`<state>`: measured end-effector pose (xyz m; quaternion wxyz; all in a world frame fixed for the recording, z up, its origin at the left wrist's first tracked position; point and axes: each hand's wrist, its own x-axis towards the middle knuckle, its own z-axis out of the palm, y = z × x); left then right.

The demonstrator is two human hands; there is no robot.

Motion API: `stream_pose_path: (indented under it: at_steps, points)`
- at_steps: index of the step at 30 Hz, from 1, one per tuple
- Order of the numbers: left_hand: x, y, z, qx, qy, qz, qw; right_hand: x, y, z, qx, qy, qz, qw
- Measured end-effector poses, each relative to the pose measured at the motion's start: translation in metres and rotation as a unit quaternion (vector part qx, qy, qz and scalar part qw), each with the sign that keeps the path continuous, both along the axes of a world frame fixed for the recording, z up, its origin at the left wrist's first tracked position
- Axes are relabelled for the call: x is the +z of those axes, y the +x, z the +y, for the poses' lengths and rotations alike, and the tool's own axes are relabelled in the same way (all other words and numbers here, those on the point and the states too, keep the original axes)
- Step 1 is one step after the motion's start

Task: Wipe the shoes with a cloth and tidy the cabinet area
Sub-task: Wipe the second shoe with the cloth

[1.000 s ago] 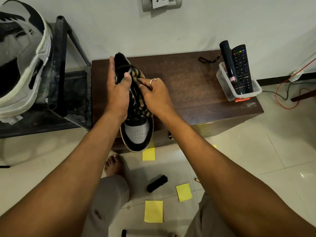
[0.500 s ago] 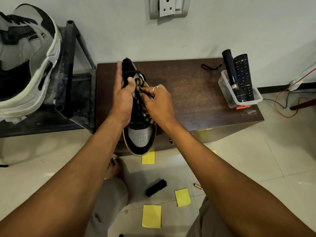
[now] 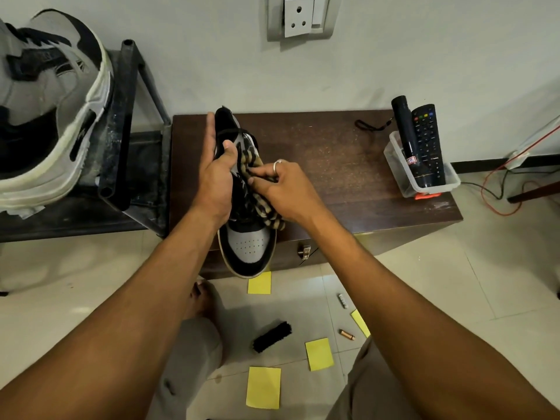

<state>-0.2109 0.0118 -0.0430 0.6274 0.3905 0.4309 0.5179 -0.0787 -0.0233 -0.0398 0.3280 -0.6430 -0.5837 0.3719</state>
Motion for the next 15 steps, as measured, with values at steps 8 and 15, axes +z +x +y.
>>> stream_pose_path:
  at_steps: [8, 15]
  points:
    - [0.003, -0.001, 0.002, 0.002, -0.034, -0.072, 0.997, 0.006, -0.025, 0.017, -0.091, 0.086, 0.082, 0.989]
    - [0.005, -0.006, 0.003, 0.004, -0.049, -0.079, 0.996, 0.011, -0.029, 0.006, -0.054, 0.069, 0.061, 0.994]
